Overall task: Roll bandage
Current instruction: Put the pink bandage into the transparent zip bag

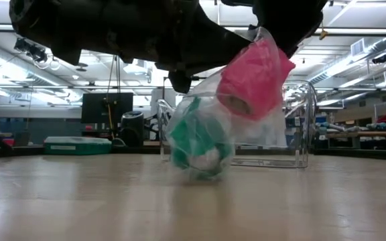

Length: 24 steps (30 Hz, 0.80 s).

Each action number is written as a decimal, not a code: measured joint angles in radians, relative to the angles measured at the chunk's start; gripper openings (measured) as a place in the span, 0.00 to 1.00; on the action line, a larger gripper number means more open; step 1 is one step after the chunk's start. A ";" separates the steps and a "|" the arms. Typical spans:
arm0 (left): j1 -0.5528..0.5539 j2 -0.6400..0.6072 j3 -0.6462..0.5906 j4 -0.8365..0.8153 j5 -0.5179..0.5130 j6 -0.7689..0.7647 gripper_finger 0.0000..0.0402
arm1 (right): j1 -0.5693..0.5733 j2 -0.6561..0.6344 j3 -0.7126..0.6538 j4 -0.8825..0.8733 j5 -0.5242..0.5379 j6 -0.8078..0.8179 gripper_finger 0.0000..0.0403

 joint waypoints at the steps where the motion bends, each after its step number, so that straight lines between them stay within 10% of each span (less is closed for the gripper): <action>1: 0.000 0.000 0.000 0.000 -0.001 0.000 0.01 | 0.004 -0.004 0.000 -0.002 0.002 -0.011 0.19; 24: -0.004 -0.007 0.000 0.094 0.024 0.033 0.01 | 0.070 -0.183 0.002 -0.072 0.056 0.131 0.38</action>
